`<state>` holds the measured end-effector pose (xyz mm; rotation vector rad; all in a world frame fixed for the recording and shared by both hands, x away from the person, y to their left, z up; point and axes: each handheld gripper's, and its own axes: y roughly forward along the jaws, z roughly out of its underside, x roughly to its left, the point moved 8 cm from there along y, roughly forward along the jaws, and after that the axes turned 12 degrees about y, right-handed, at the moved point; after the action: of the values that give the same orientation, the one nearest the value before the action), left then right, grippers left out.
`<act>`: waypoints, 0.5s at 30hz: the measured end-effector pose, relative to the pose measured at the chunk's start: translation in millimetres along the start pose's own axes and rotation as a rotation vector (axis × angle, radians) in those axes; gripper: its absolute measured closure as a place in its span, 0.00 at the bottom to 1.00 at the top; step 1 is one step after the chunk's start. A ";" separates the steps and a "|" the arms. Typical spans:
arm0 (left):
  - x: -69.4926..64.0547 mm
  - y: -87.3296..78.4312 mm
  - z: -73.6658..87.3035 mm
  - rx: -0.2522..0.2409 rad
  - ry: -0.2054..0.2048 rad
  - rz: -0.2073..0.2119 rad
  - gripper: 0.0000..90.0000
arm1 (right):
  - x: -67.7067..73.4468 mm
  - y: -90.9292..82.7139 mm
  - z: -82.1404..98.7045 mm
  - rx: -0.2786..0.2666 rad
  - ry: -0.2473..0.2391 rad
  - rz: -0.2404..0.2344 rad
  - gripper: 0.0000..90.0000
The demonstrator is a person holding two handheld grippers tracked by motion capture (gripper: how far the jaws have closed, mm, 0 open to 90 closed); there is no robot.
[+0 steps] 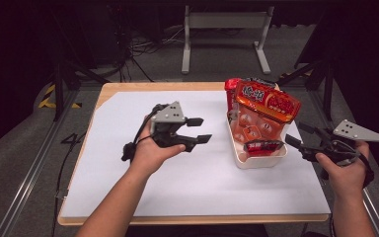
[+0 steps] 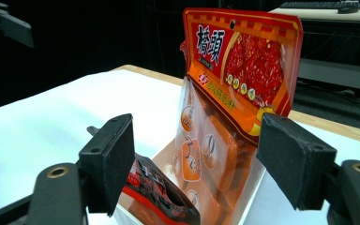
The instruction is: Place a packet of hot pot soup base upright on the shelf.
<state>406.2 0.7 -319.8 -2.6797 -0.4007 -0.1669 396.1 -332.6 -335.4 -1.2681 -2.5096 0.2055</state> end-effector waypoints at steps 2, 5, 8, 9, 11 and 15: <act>3.7 -13.8 6.5 -0.012 -0.015 -0.028 0.47 | -0.4 -0.1 1.7 0.003 0.003 0.001 0.31; 7.5 -29.4 14.0 -0.027 -0.032 -0.062 0.43 | -1.0 0.7 3.8 0.012 0.001 0.006 0.31; 10.4 -47.8 27.4 -0.030 -0.059 -0.108 0.37 | -0.2 2.2 6.8 0.021 -0.001 0.006 0.31; 12.1 -52.4 31.4 -0.033 -0.064 -0.126 0.33 | 0.3 2.4 7.6 0.023 -0.003 0.005 0.31; 14.1 -60.8 39.2 -0.034 -0.086 -0.148 0.26 | 0.1 2.4 8.4 0.022 -0.004 0.006 0.31; 16.2 -74.1 52.5 -0.056 -0.098 -0.185 0.19 | -1.8 3.9 13.4 0.023 -0.002 0.006 0.31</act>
<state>401.9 91.6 -335.4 -2.7111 -0.6856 -0.1025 395.4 -331.5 -349.4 -1.2671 -2.4979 0.2360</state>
